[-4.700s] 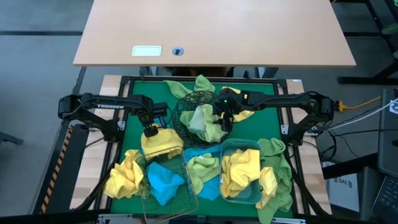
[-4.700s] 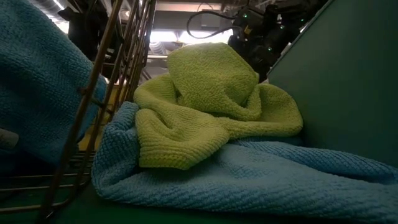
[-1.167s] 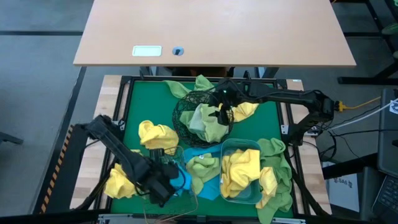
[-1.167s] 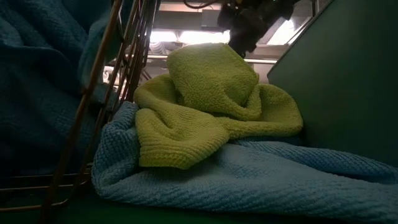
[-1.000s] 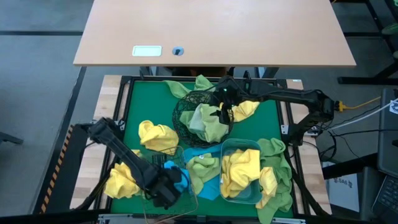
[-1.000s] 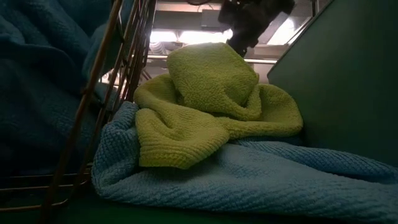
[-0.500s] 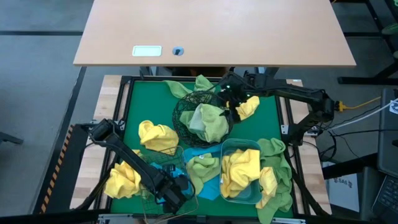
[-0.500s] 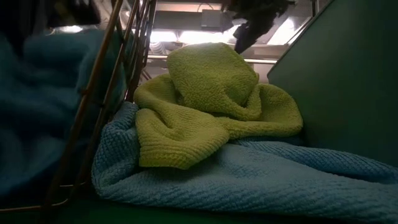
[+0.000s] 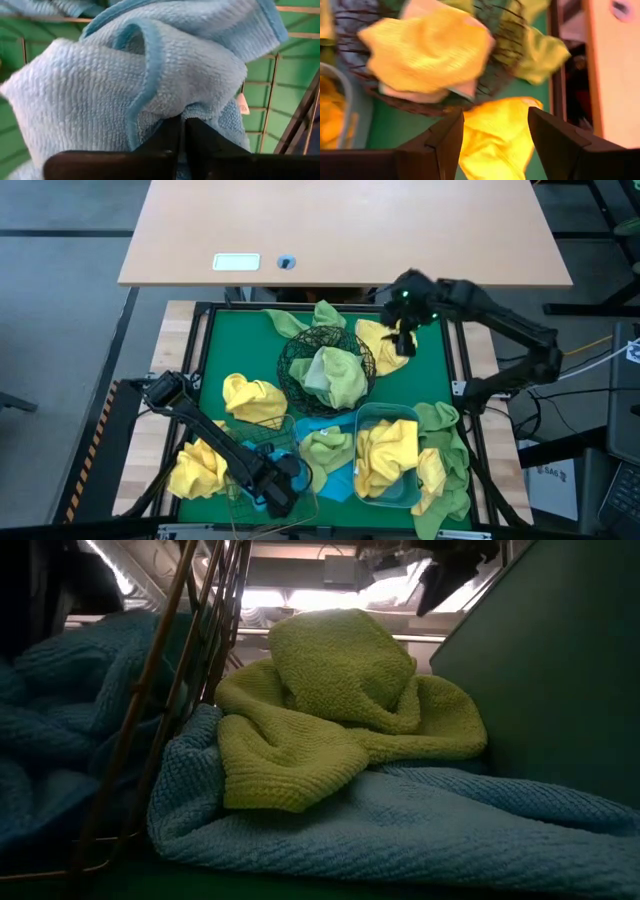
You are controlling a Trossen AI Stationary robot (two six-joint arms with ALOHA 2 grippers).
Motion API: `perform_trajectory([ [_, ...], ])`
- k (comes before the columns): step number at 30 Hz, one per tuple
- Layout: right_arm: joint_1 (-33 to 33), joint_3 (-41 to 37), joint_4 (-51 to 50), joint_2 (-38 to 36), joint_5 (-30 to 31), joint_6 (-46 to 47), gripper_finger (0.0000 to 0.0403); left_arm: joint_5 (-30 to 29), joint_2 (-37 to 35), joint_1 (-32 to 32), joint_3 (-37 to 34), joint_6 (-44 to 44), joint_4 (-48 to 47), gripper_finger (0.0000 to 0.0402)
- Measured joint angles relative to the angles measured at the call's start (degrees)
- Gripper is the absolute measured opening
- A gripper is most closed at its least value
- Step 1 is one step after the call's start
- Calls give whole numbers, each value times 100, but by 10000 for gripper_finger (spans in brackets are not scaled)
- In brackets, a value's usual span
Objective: Sort microfiber towel by color & place in baskets
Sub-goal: Put the blue microfiber cloth into the wire basket
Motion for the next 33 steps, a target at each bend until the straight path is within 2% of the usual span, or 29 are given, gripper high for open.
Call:
perform_trajectory([
  [7,-1074,-389,94,-150,-49,2,222,5,0,0,0,-823,161,75],
  [14,-1757,-1329,1197,-148,-276,4,222,12,0,0,-2,-835,816,98],
  [19,-1911,-2120,1773,-148,-289,17,222,96,0,6,-2,-831,1108,101],
  [26,-1889,-3040,2071,-146,-304,110,222,927,0,149,-2,-1056,1179,101],
  [33,-1893,-3723,2685,-142,97,935,222,1169,-22,189,-2,-1051,1245,101],
])
